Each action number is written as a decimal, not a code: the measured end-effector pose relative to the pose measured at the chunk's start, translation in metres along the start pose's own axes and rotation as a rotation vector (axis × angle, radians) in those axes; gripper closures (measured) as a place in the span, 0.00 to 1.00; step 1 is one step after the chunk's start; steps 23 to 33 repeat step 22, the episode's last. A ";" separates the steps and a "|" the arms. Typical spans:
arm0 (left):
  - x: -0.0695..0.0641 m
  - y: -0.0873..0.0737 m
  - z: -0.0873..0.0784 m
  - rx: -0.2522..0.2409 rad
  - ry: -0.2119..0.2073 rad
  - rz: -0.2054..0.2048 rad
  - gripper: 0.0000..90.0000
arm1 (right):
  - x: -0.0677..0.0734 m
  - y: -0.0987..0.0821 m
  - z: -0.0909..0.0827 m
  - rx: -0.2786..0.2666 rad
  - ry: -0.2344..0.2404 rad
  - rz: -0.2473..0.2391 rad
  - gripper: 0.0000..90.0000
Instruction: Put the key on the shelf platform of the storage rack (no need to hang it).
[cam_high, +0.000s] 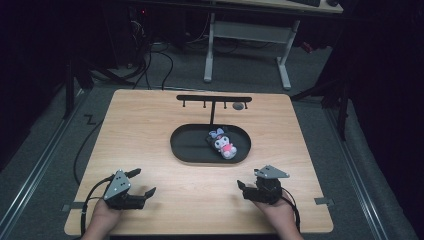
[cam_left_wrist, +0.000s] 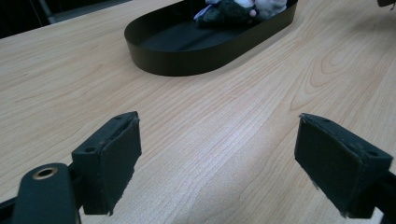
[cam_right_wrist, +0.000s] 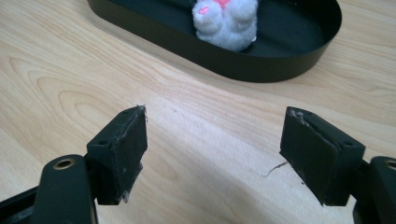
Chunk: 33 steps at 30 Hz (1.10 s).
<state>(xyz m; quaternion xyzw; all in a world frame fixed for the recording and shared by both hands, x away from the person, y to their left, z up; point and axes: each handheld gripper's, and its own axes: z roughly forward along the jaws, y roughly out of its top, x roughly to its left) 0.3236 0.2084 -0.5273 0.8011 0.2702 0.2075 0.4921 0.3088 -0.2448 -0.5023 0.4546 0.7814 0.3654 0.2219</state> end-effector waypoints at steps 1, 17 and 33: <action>0.000 0.000 0.000 0.001 0.000 0.001 0.17 | 0.000 -0.003 -0.002 -0.010 -0.001 0.003 0.25; -0.004 0.002 0.000 -0.005 0.017 0.016 0.17 | -0.010 -0.032 -0.023 -0.138 -0.079 0.040 0.25; -0.003 0.002 -0.001 -0.004 0.015 0.019 0.17 | -0.010 -0.031 -0.024 -0.141 -0.090 0.042 0.25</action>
